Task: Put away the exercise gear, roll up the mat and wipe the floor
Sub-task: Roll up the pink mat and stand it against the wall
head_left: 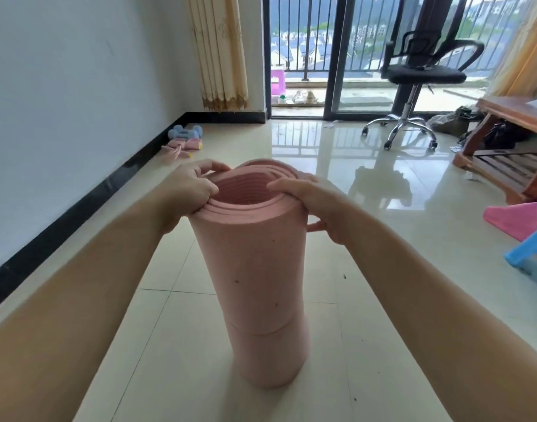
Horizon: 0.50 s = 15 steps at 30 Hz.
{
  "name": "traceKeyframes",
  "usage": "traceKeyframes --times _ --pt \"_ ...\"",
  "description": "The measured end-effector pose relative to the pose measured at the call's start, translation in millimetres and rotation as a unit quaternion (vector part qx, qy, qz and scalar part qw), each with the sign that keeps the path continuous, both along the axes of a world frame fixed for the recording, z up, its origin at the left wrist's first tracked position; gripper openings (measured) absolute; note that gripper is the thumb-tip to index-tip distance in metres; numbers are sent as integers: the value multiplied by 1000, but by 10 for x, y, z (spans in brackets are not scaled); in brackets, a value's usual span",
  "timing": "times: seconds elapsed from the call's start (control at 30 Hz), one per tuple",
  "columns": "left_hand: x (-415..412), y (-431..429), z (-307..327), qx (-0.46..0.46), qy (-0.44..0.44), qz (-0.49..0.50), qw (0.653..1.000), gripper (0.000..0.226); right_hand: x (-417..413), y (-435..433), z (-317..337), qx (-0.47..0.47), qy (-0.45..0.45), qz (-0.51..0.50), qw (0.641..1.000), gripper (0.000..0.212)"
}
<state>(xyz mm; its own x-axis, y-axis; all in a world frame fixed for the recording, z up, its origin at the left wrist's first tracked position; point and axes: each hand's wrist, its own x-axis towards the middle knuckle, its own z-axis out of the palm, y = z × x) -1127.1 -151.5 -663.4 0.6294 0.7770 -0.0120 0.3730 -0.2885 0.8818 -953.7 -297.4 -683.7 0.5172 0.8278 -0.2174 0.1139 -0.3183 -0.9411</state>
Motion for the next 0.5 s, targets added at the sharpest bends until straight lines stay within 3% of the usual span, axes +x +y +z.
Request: traceKeyframes --times 0.17,0.27,0.37,0.5 --pt "-42 -123 92 67 158 -16 985 60 -92 49 358 -129 -89 -11 988 22" --pt "-99 -302 128 99 251 2 963 64 -245 3 423 -156 -122 -29 980 33" --pt "-222 -602 154 95 268 32 958 59 -483 -244 460 -169 -172 -42 970 40" --pt "-525 -1118 361 33 283 20 958 57 -774 -766 625 -186 -130 -40 973 43"
